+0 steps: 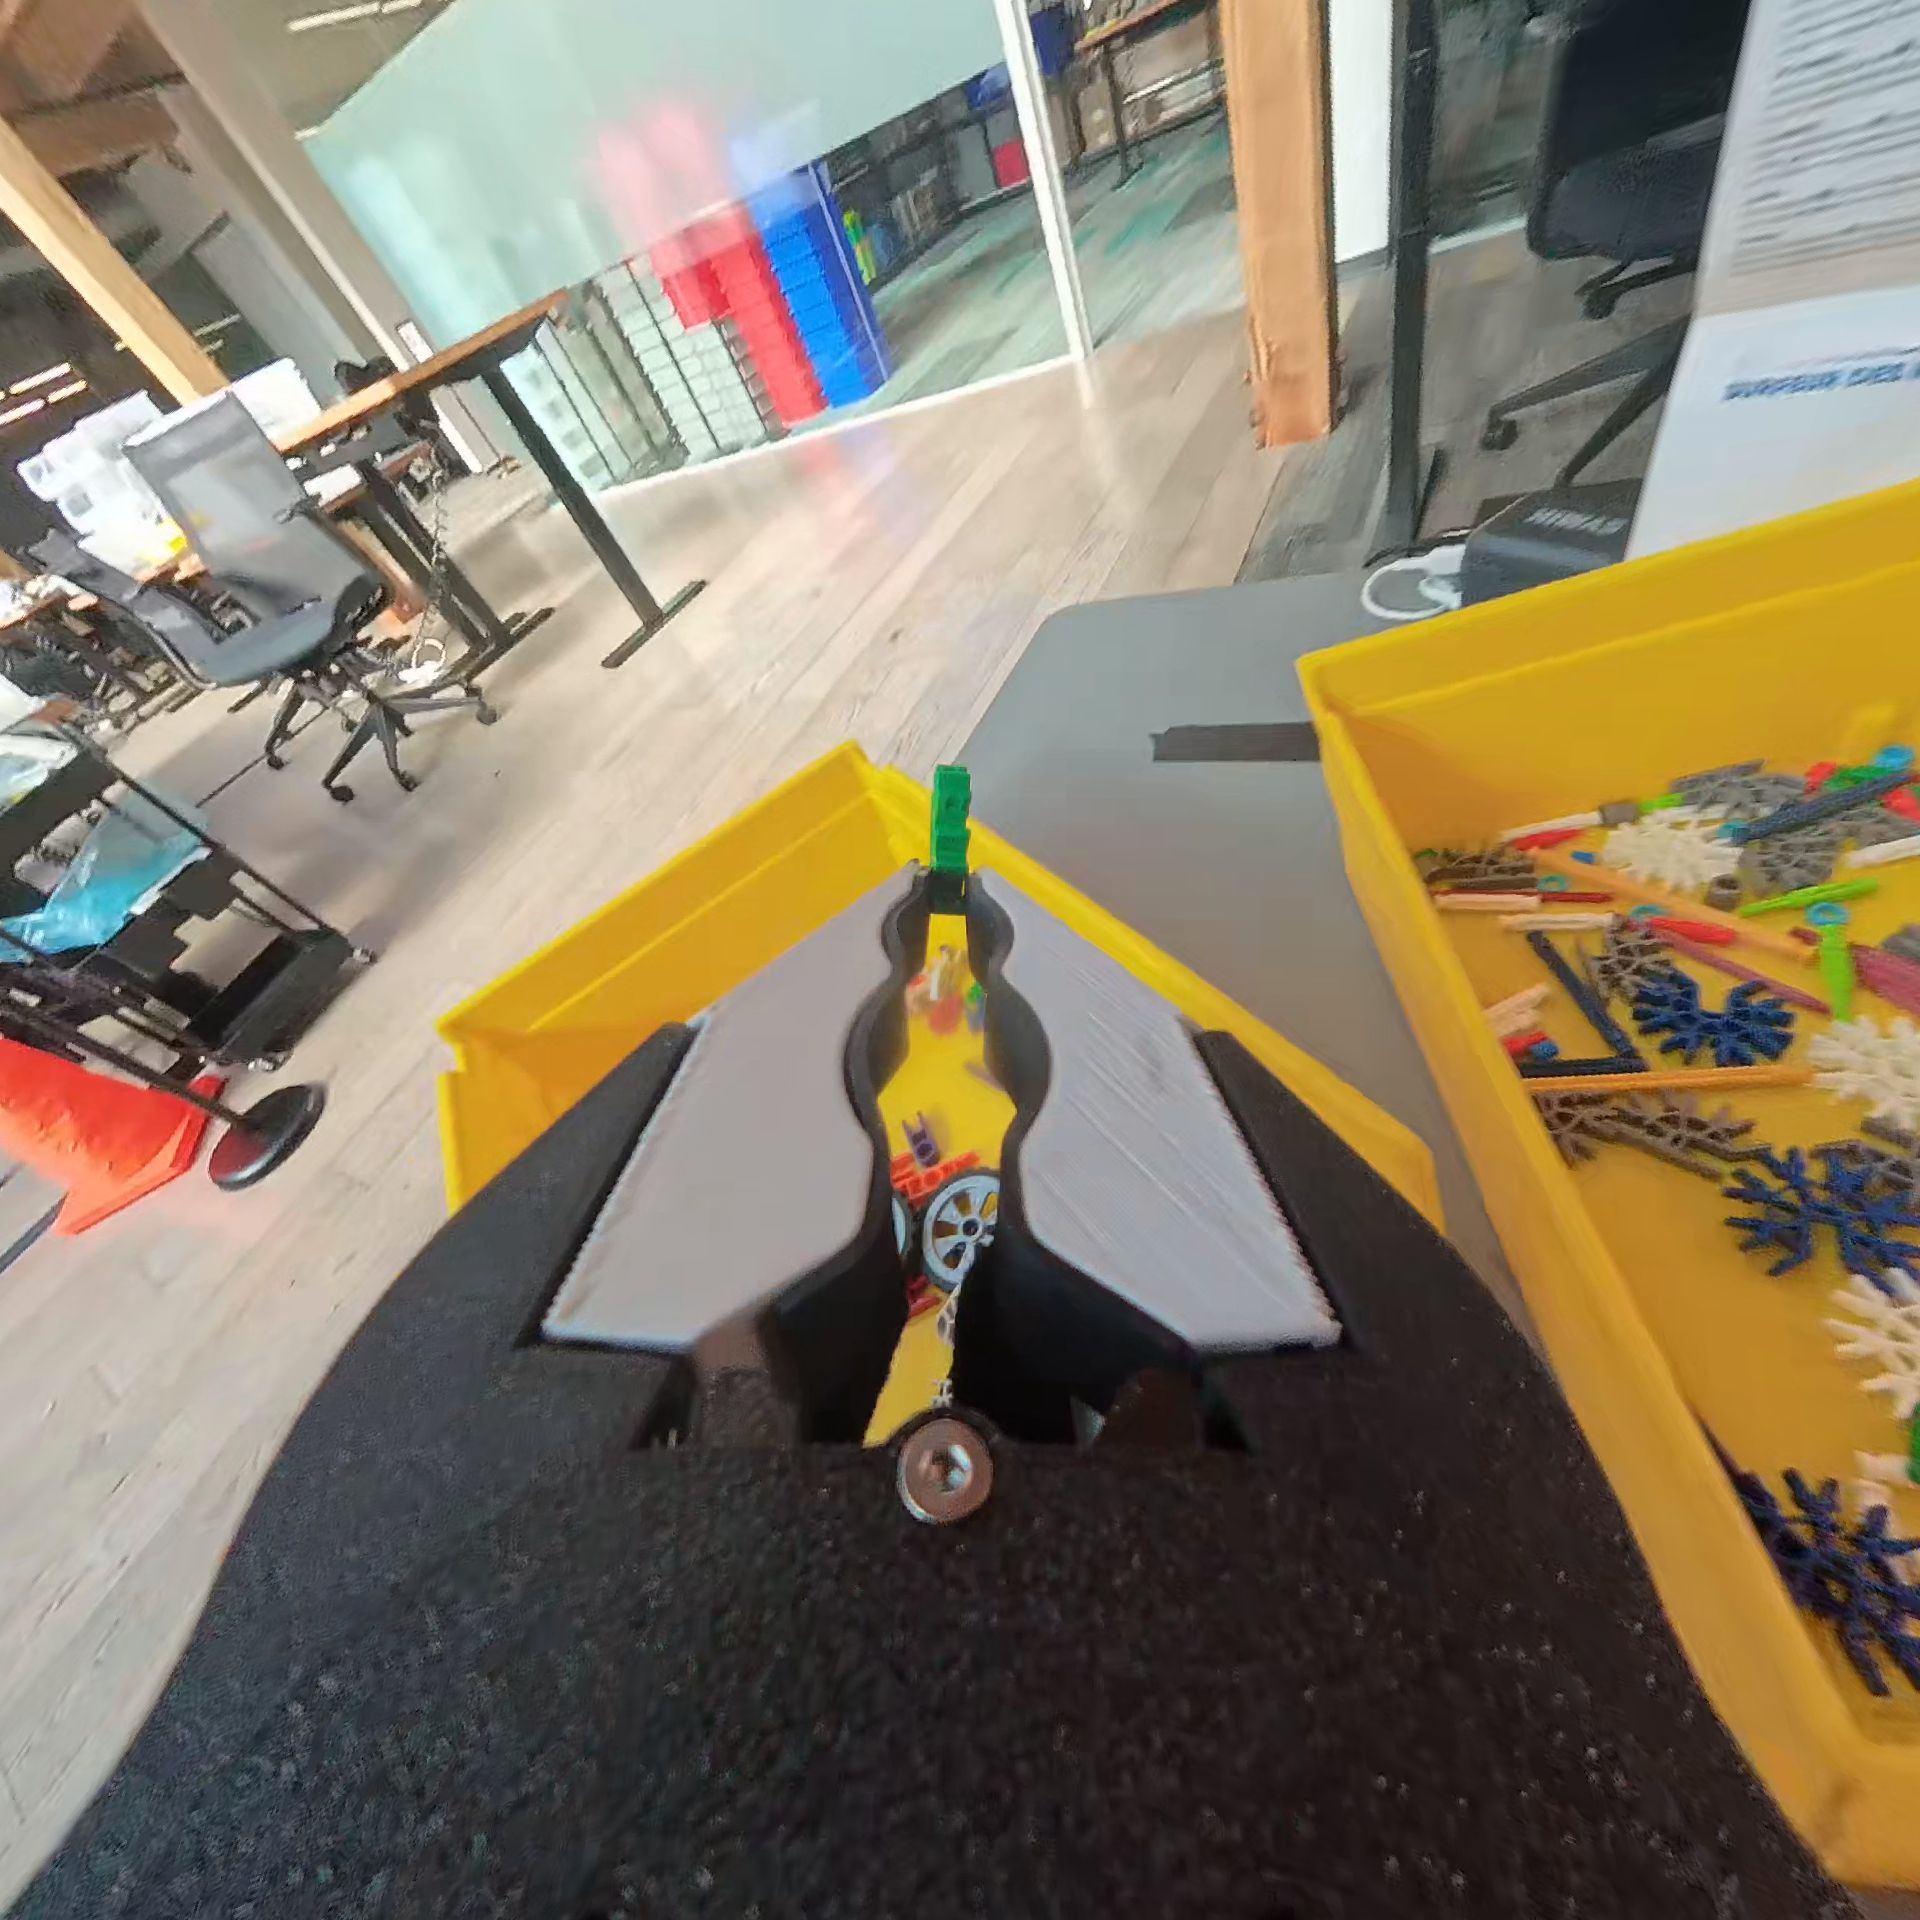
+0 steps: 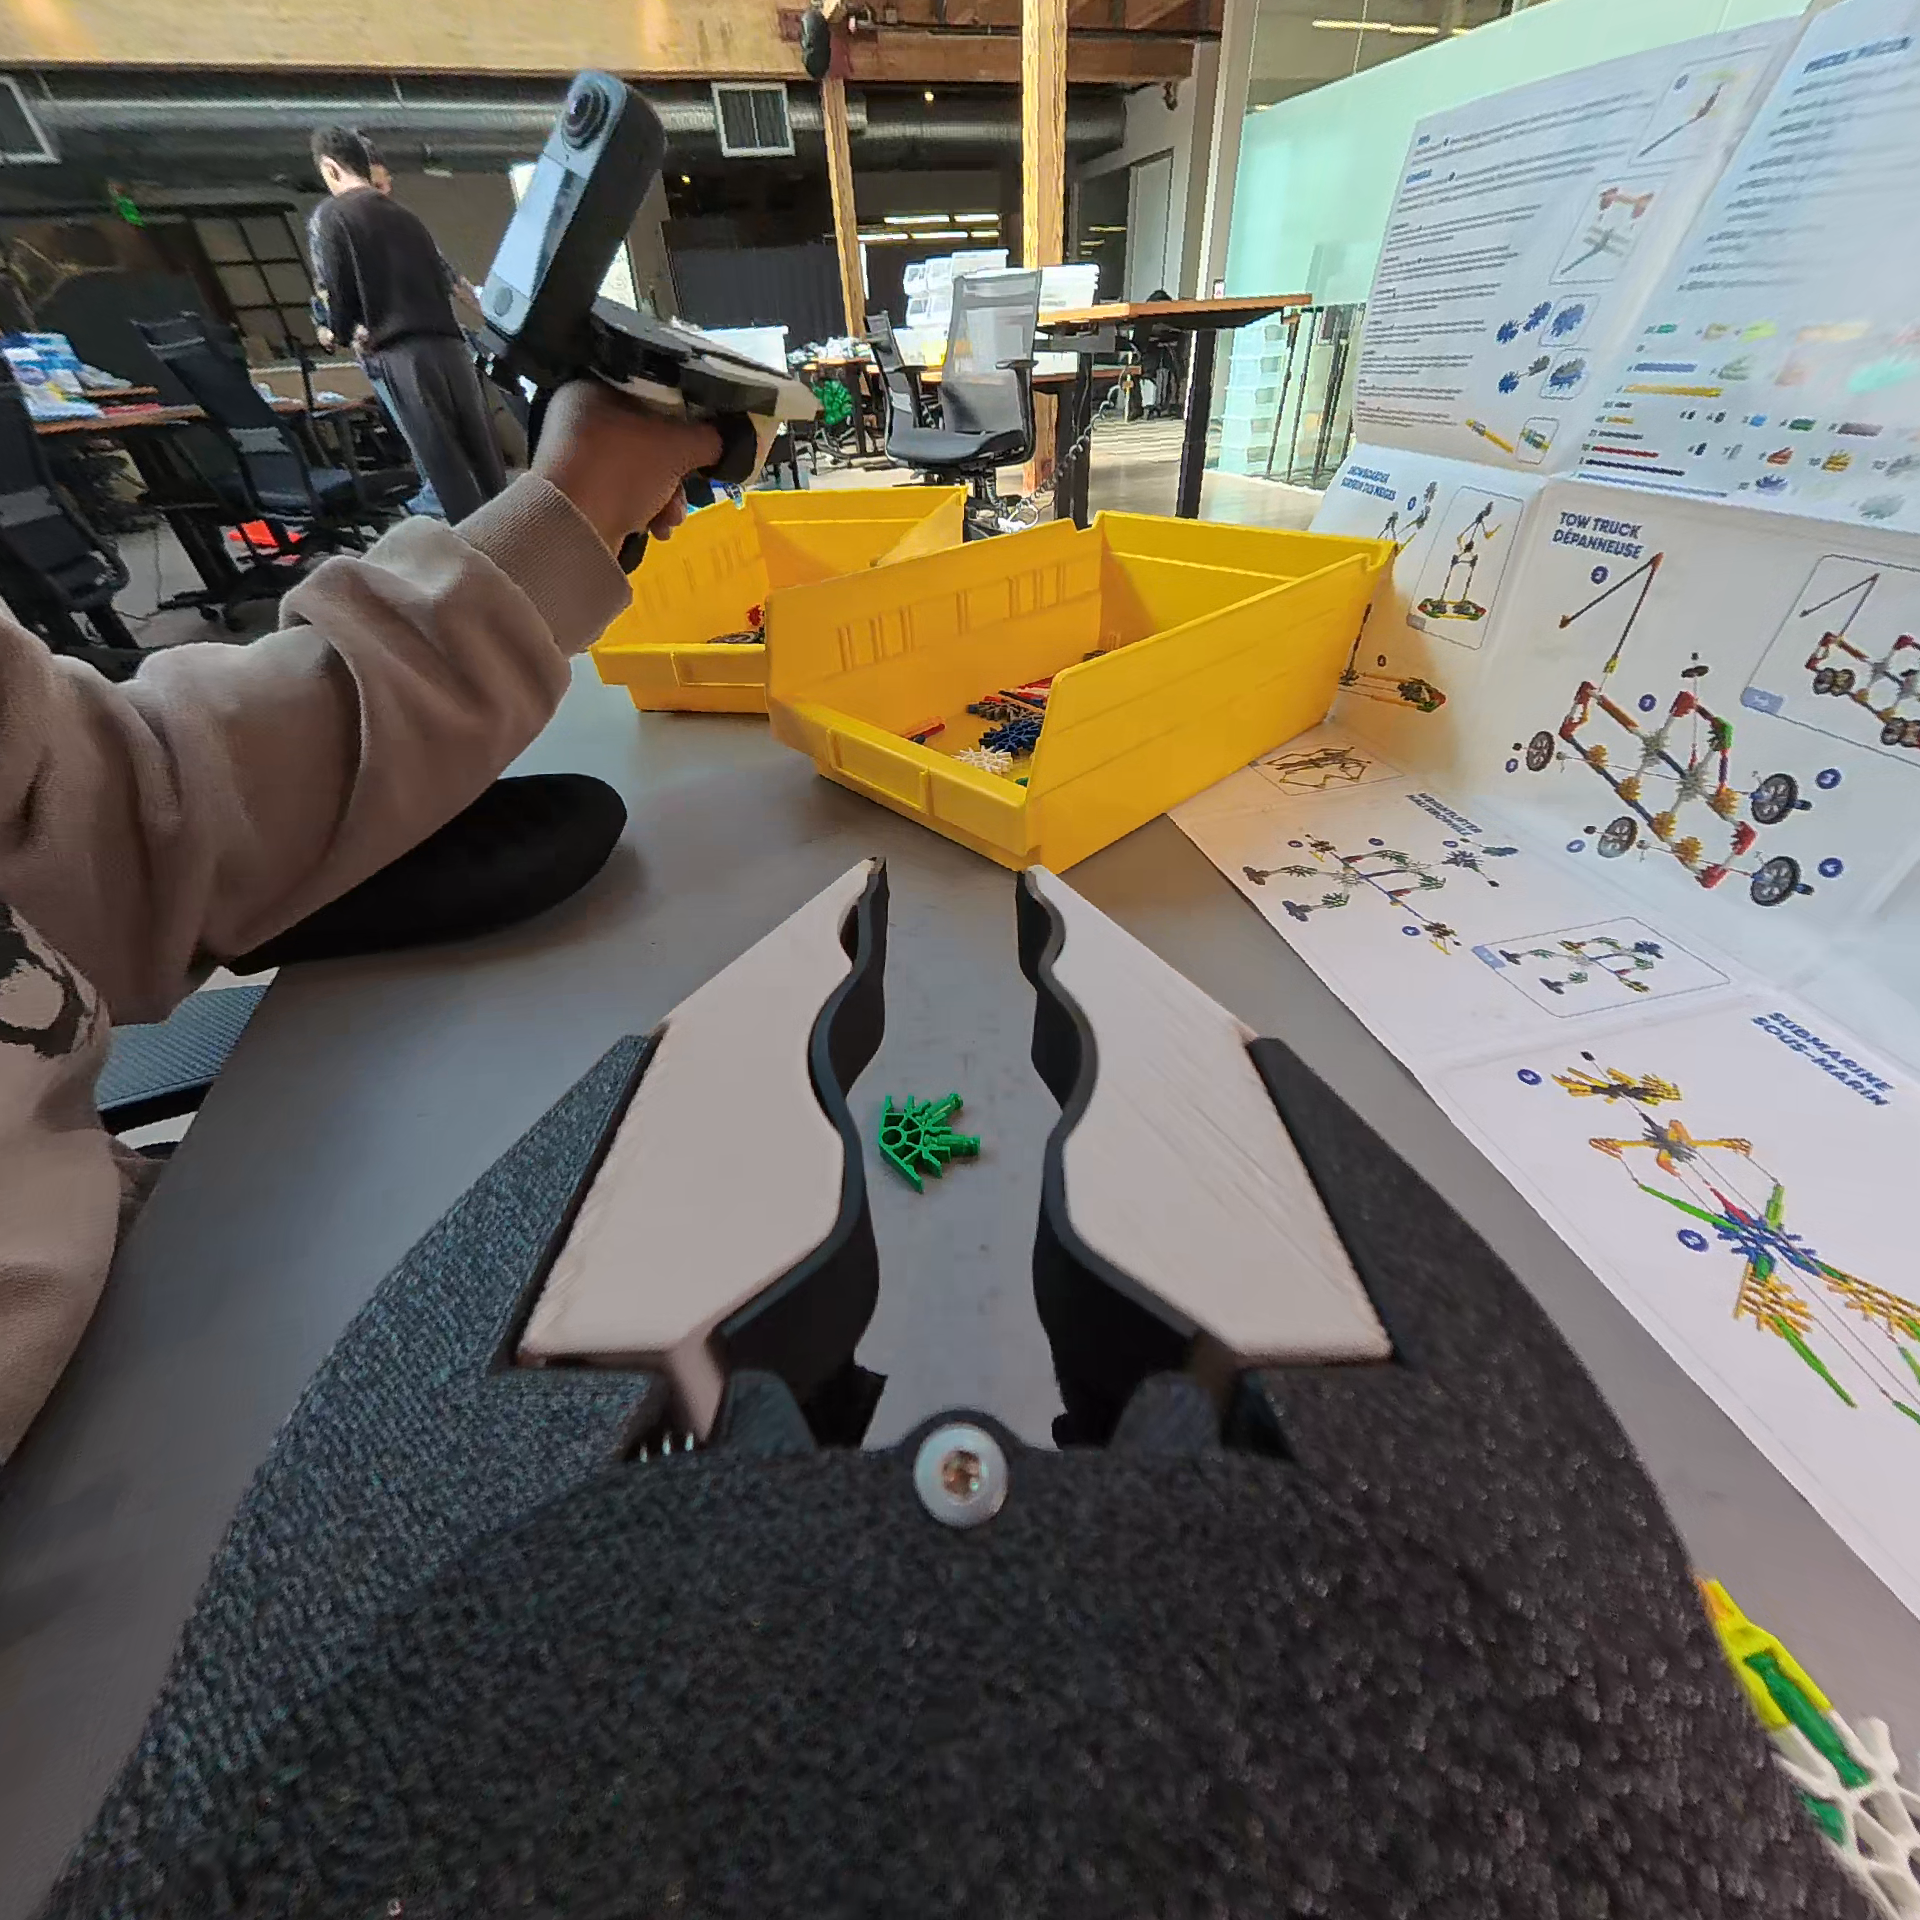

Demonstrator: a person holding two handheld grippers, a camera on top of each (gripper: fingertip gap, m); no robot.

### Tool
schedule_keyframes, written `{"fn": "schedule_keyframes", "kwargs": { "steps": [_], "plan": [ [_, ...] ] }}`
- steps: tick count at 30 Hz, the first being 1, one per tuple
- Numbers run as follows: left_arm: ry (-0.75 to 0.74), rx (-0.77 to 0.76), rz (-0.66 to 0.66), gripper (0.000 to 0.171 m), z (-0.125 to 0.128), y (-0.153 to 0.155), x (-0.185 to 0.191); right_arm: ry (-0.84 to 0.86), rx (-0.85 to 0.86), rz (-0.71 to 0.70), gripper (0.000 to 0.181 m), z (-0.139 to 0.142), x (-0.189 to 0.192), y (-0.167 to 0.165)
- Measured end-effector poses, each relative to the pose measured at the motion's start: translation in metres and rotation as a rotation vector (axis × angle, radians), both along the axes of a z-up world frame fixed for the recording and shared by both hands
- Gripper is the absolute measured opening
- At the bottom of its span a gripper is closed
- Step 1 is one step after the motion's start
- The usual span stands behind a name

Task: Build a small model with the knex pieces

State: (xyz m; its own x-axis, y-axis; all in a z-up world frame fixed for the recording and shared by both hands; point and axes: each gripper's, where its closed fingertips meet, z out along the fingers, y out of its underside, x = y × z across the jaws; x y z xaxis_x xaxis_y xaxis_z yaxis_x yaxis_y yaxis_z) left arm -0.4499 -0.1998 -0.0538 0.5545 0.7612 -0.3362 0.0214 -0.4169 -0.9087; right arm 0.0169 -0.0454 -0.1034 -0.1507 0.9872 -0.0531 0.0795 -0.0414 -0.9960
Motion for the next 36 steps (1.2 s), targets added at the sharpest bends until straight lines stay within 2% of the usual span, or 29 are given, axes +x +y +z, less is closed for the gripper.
{"fn": "schedule_keyframes", "kwargs": {
  "steps": [2, 6, 7, 8, 9, 10, 13, 17, 19, 21, 23, 24, 26, 28, 31, 36],
  "plan": [
    [-0.041, -0.015, 0.04, 0.004, -0.016, -0.012, -0.013, -0.01, -0.016, 0.0, 0.023, -0.003, -0.001, 0.001],
    [-0.062, -0.049, 0.088, 0.005, -0.026, -0.021, -0.022, -0.041, -0.011, -0.009, 0.023, -0.008, -0.002, 0.001],
    [-0.072, -0.044, 0.102, 0.01, -0.028, -0.022, -0.024, -0.057, -0.003, -0.013, 0.023, -0.011, -0.002, 0.002],
    [-0.085, -0.035, 0.105, 0.03, -0.029, -0.02, -0.024, -0.078, 0.004, -0.011, 0.024, -0.014, -0.003, 0.001],
    [-0.099, -0.023, 0.09, 0.042, -0.031, -0.016, -0.022, -0.106, 0.01, -0.011, 0.025, -0.019, -0.003, 0.0],
    [-0.109, 0.0, 0.051, 0.046, -0.029, -0.008, -0.015, -0.143, 0.015, -0.01, 0.026, -0.025, -0.004, 0.0],
    [-0.081, 0.137, -0.217, 0.048, 0.001, 0.039, 0.033, -0.28, 0.038, 0.027, 0.034, -0.051, -0.007, -0.009],
    [-0.055, 0.227, -0.656, 0.046, 0.035, 0.106, 0.133, -0.469, 0.139, 0.054, 0.05, -0.083, -0.014, -0.018],
    [-0.084, 0.263, -0.875, 0.044, 0.037, 0.131, 0.19, -0.575, 0.165, 0.07, 0.059, -0.099, -0.02, -0.022],
    [-0.124, 0.267, -1.054, 0.043, 0.03, 0.149, 0.241, -0.66, 0.191, 0.075, 0.06, -0.112, -0.027, -0.021],
    [-0.181, 0.262, -1.208, 0.04, 0.017, 0.161, 0.289, -0.733, 0.201, 0.087, 0.052, -0.124, -0.031, -0.021],
    [-0.224, 0.256, -1.278, 0.039, 0.009, 0.166, 0.31, -0.746, 0.227, 0.067, 0.041, -0.124, -0.033, -0.017],
    [-0.337, 0.223, -1.383, 0.037, -0.014, 0.172, 0.345, -0.764, 0.224, 0.084, 0.03, -0.125, -0.032, -0.02],
    [-0.478, 0.171, -1.448, 0.036, -0.038, 0.176, 0.371, -0.743, 0.264, 0.079, 0.029, -0.124, -0.03, -0.019],
    [-0.71, 0.143, -1.477, 0.036, -0.059, 0.177, 0.391, -0.652, 0.351, 0.022, 0.029, -0.114, -0.027, -0.007],
    [-1.006, 0.26, -1.513, 0.039, -0.06, 0.175, 0.411, -0.307, 0.459, -0.21, 0.029, -0.047, -0.024, 0.024]
  ]
}}
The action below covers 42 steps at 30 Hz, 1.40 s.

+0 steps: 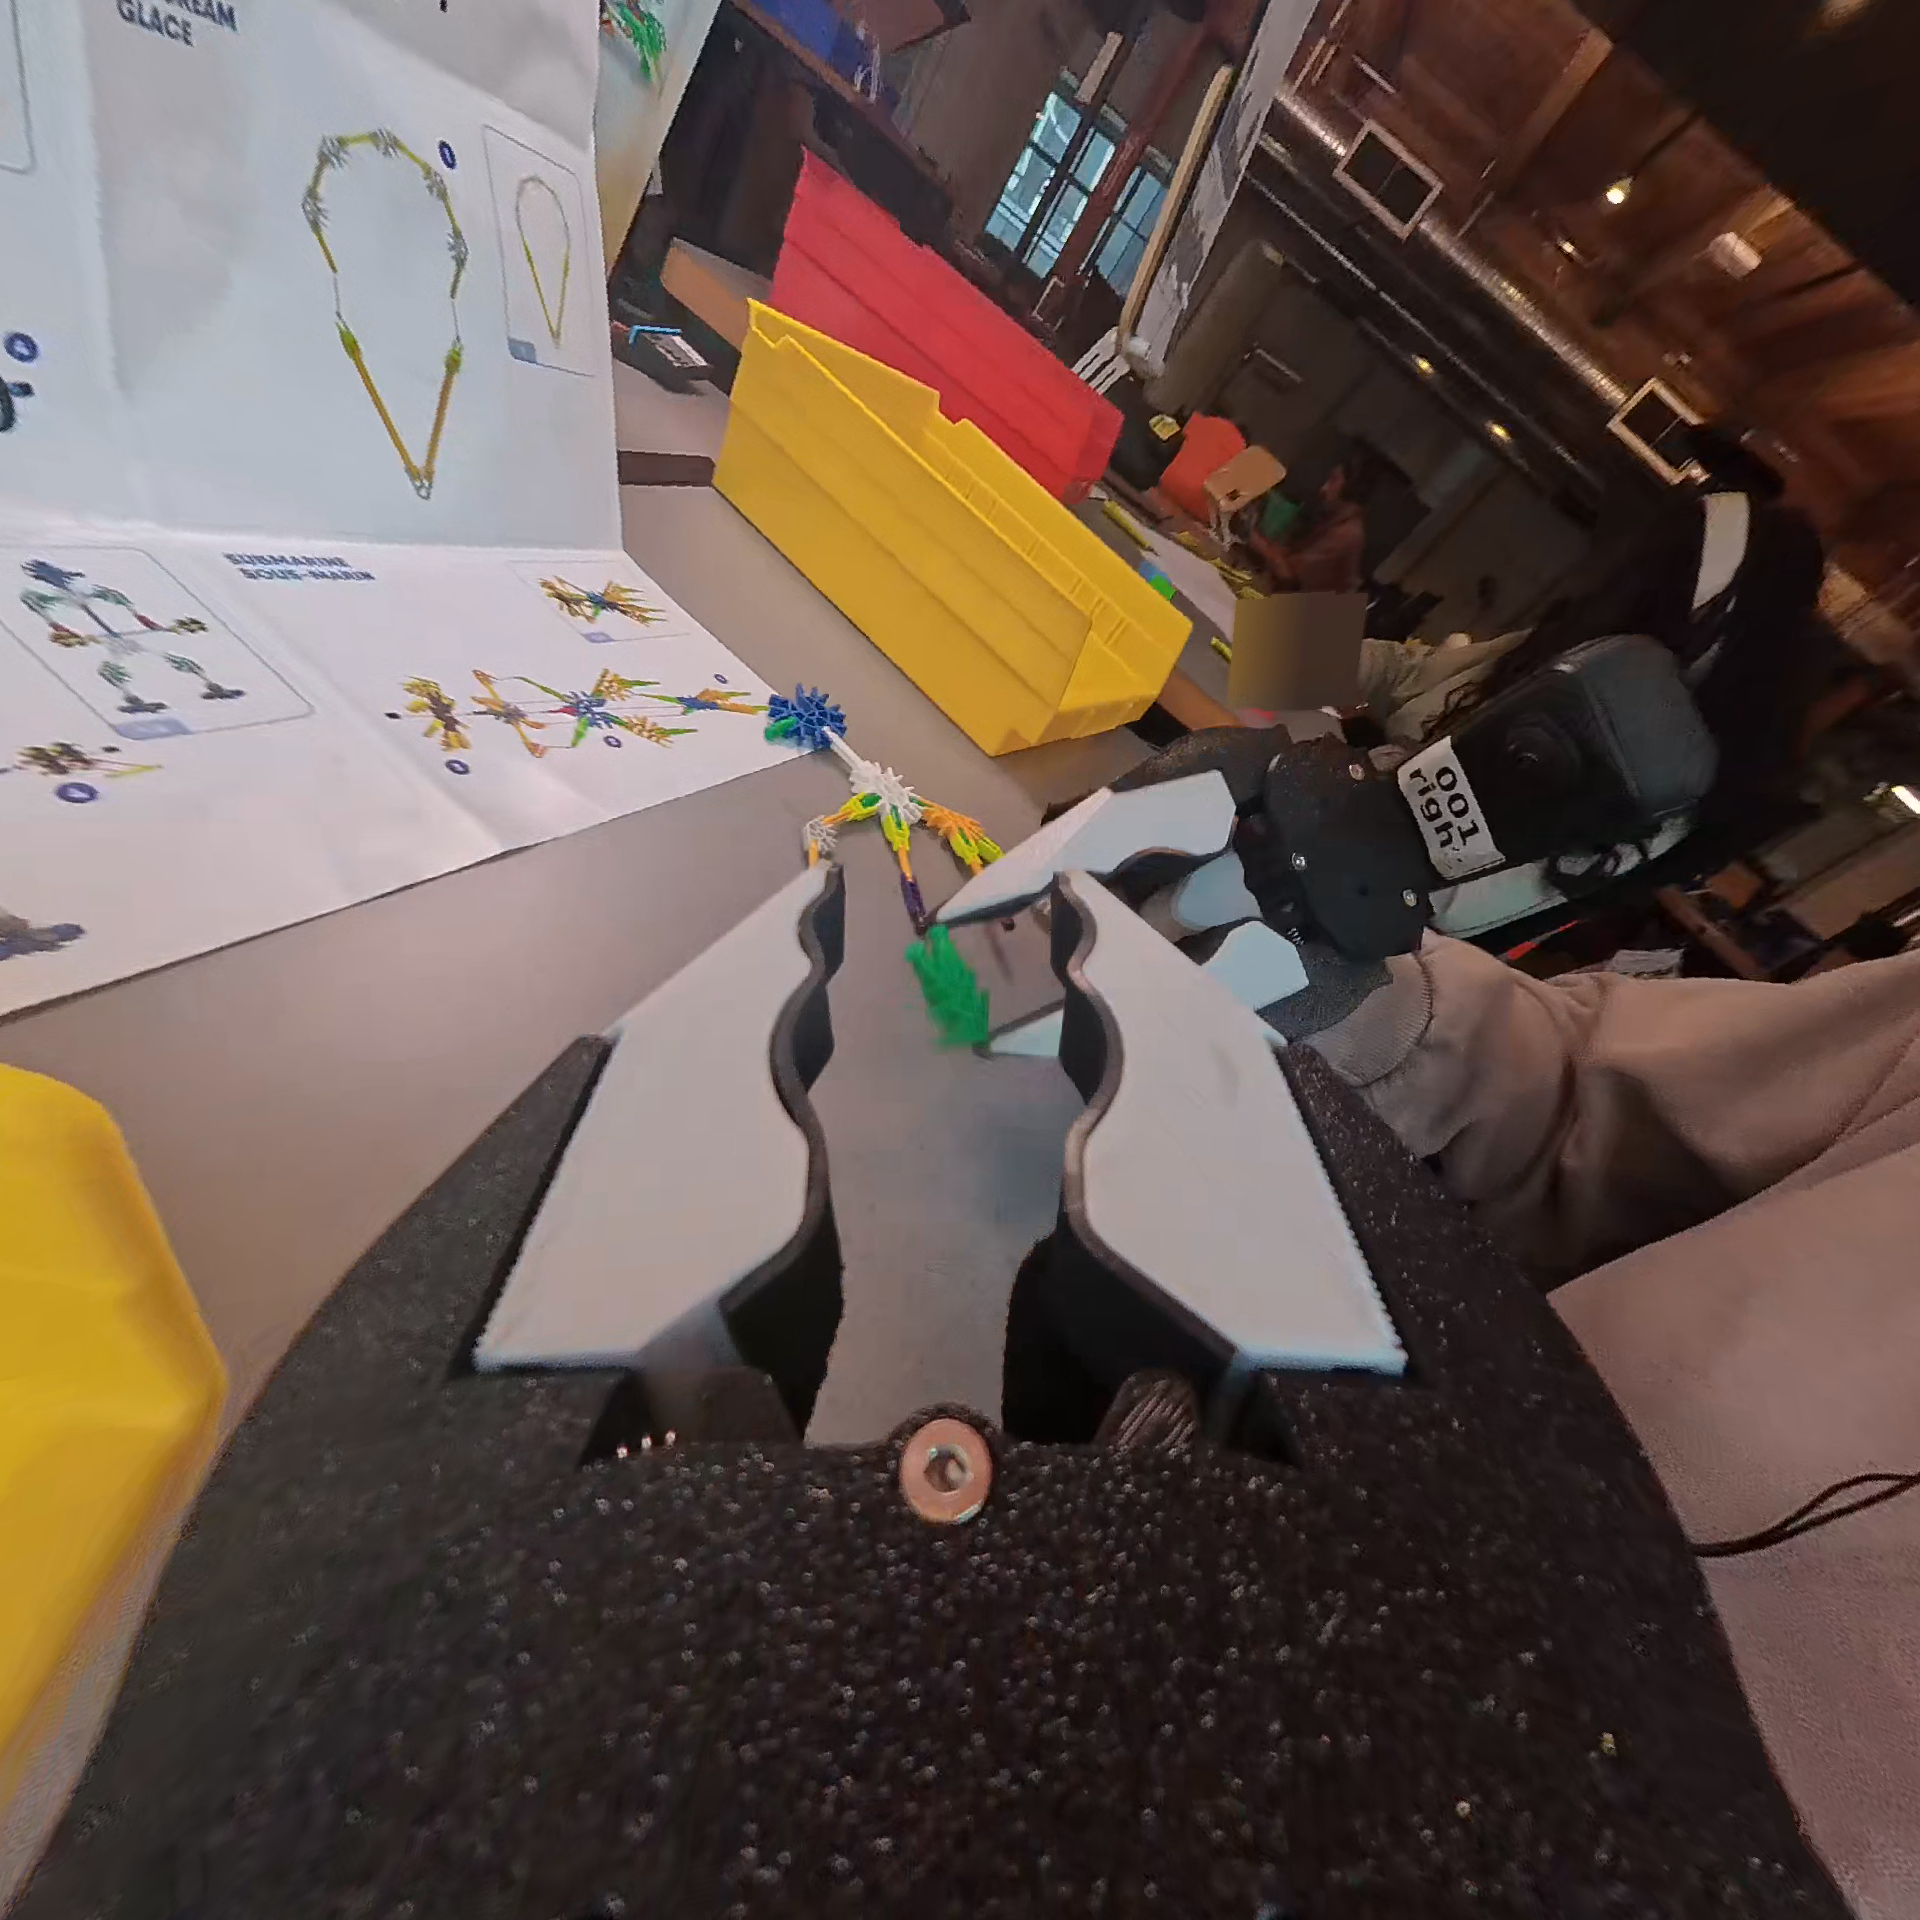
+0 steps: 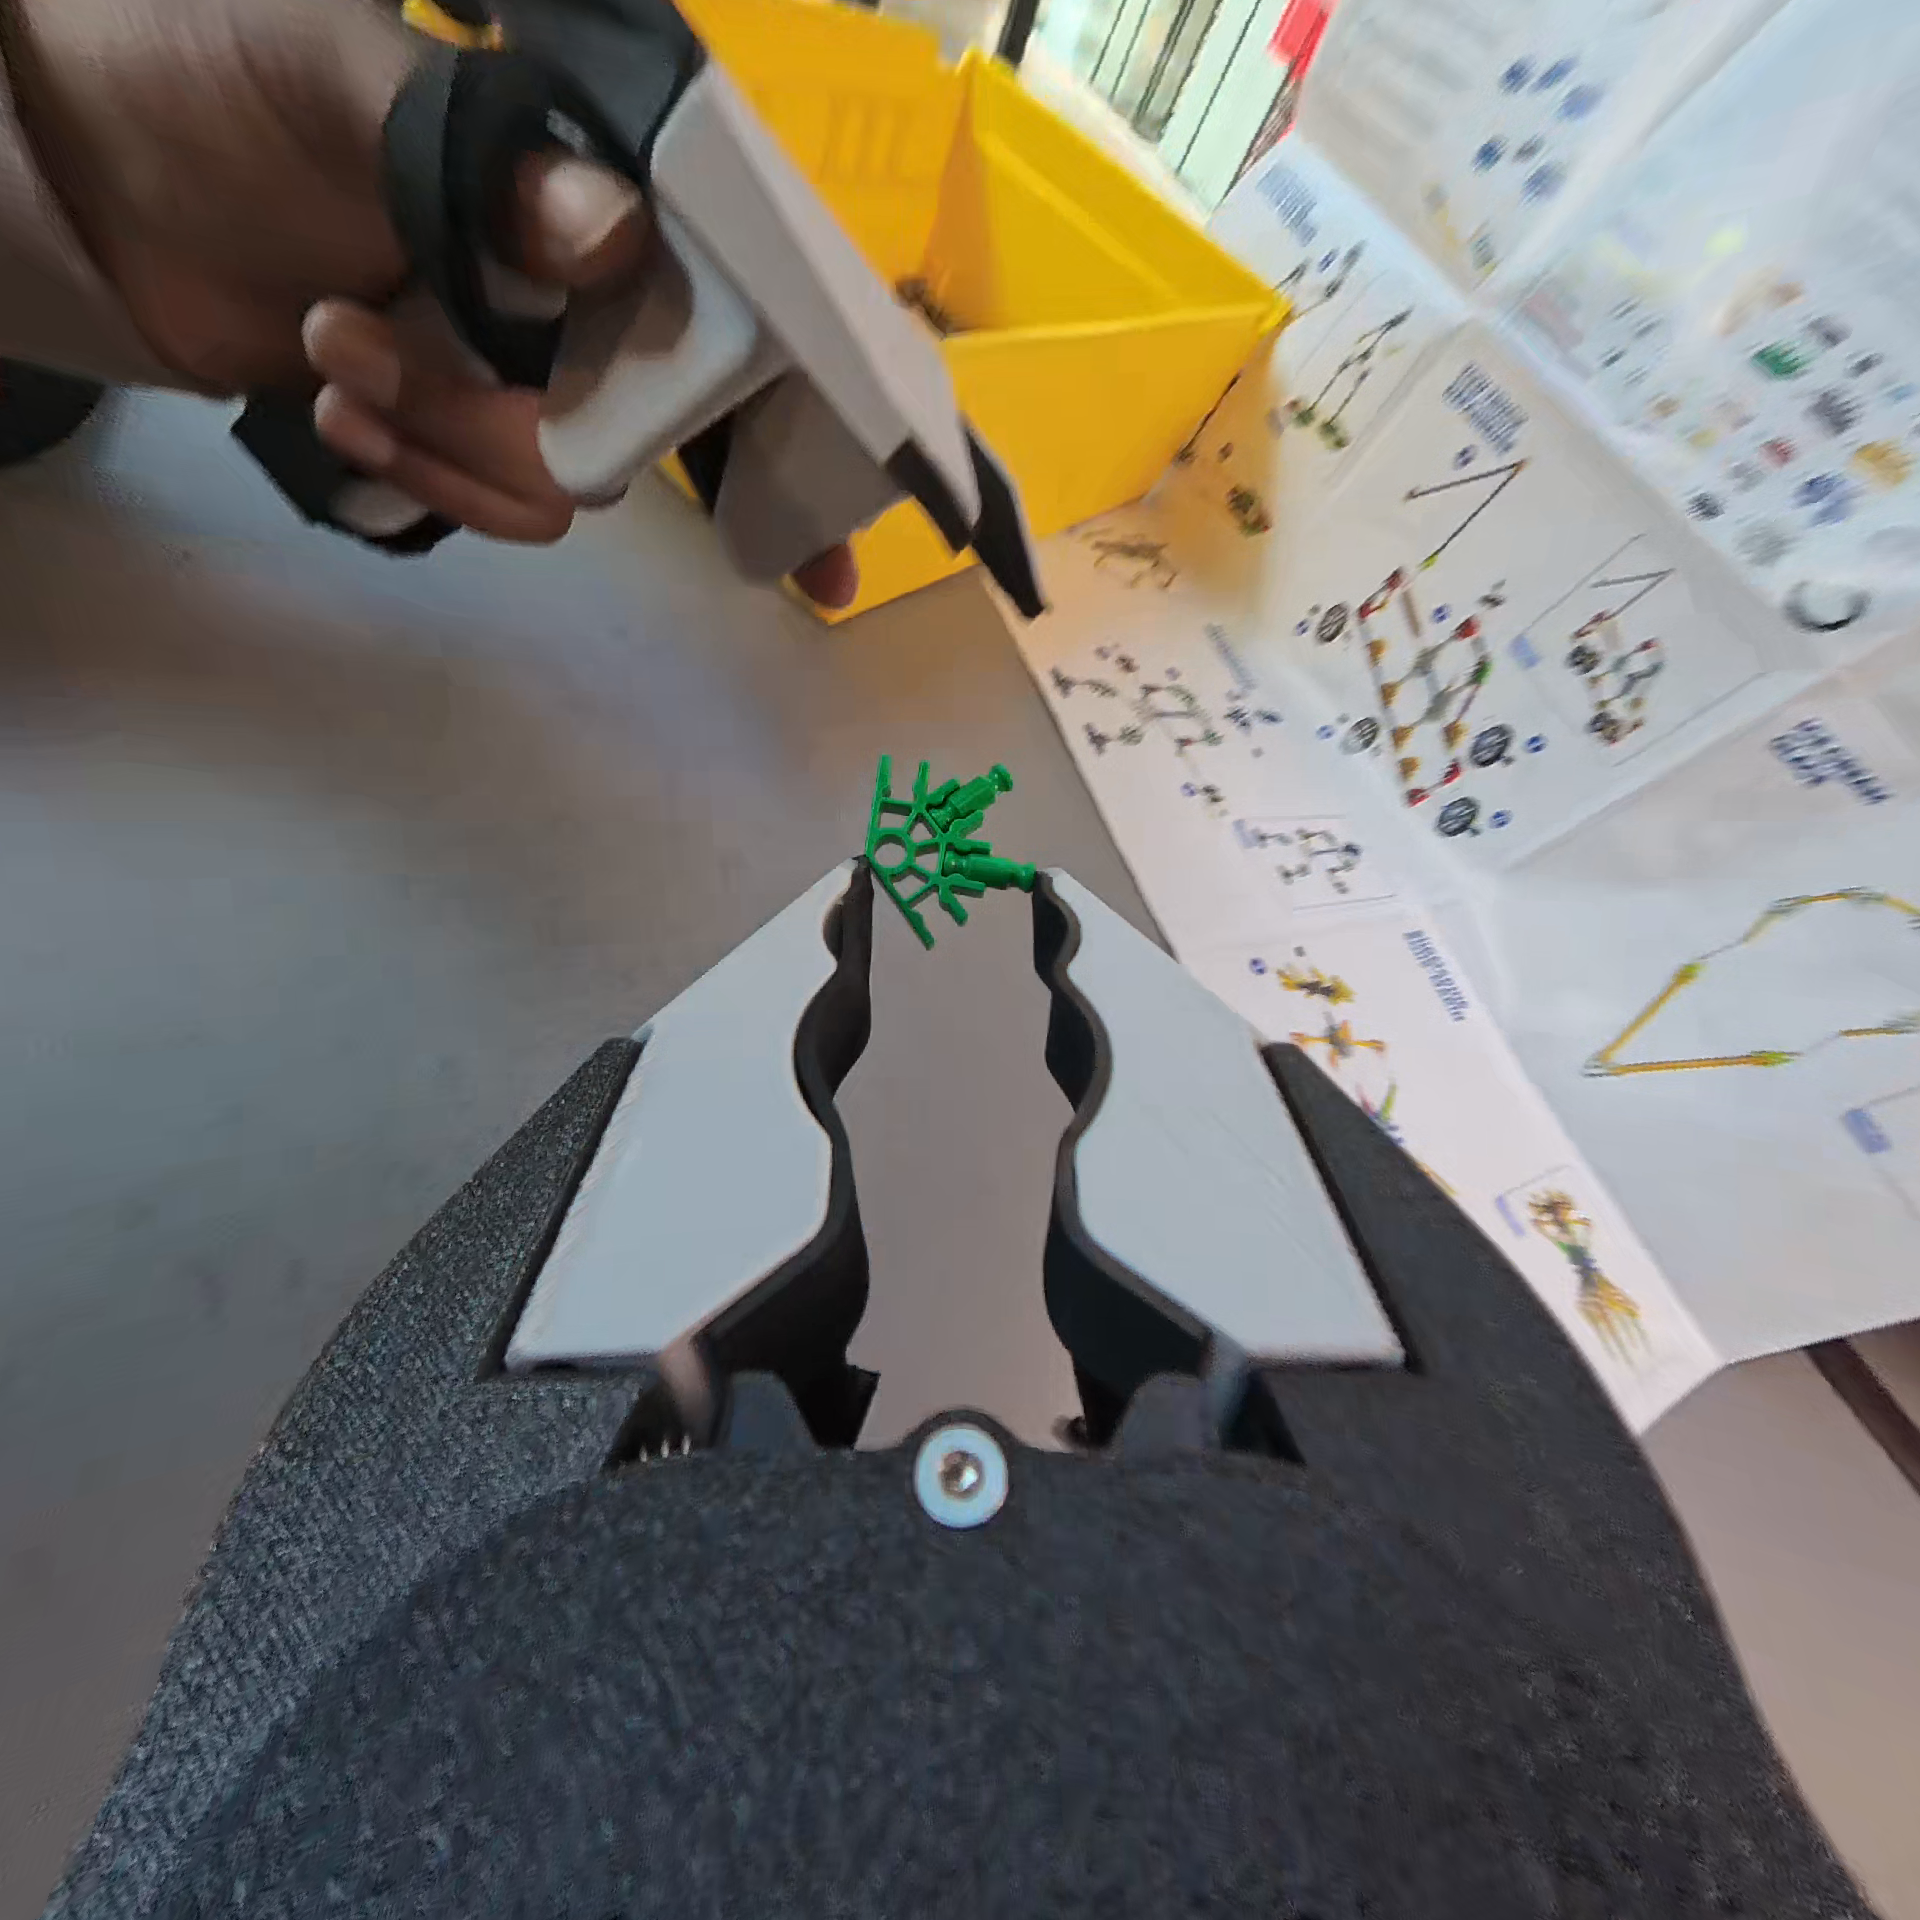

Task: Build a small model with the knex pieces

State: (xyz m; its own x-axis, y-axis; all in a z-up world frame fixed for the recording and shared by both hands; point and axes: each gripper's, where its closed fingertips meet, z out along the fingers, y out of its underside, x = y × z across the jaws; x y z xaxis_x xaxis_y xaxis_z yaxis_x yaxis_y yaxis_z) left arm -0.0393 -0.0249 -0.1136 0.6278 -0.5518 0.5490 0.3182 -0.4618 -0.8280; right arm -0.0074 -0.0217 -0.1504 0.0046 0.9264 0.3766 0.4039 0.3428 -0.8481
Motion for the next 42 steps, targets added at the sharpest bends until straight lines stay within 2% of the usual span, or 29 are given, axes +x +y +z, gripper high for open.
{"fn": "schedule_keyframes", "kwargs": {
  "steps": [3, 5, 9, 10, 12, 16, 19, 23, 28, 33, 42],
  "plan": [
    [-0.053, -0.015, -0.034, 0.042, -0.002, 0.0, 0.018, 0.144, 0.093, -0.051, 0.029, 0.033, 0.004, 0.005],
    [-0.09, -0.009, -0.048, 0.041, 0.001, 0.0, 0.028, 0.17, 0.152, -0.06, 0.029, 0.041, 0.004, 0.002],
    [-0.087, 0.023, -0.111, 0.018, 0.005, -0.007, 0.042, 0.199, 0.153, -0.05, 0.029, 0.046, 0.003, -0.009],
    [-0.073, 0.045, -0.111, 0.008, 0.007, -0.008, 0.042, 0.213, 0.141, -0.051, 0.026, 0.048, 0.003, -0.009],
    [-0.018, 0.079, -0.126, 0.005, 0.008, -0.012, 0.041, 0.23, 0.072, -0.002, 0.025, 0.049, 0.004, -0.014],
    [0.117, 0.187, -0.208, 0.005, 0.01, -0.025, 0.041, 0.276, -0.27, 0.177, 0.027, 0.057, 0.01, -0.028],
    [0.168, 0.23, -0.274, 0.005, 0.011, -0.036, 0.048, 0.266, -0.404, 0.264, 0.026, 0.058, 0.016, -0.034],
    [0.211, 0.239, -0.323, 0.005, 0.006, -0.043, 0.057, 0.233, -0.439, 0.322, 0.008, 0.053, 0.018, -0.042],
    [0.209, 0.218, -0.339, 0.005, 0.002, -0.045, 0.061, 0.186, -0.448, 0.349, 0.006, 0.048, 0.022, -0.044],
    [0.244, 0.204, -0.279, 0.008, -0.003, -0.037, 0.059, 0.165, -0.423, 0.316, 0.005, 0.043, 0.022, -0.038],
    [0.2, 0.254, -0.36, 0.005, 0.007, -0.051, 0.065, 0.161, -0.593, 0.426, 0.005, 0.047, 0.029, -0.051]
  ]
}}
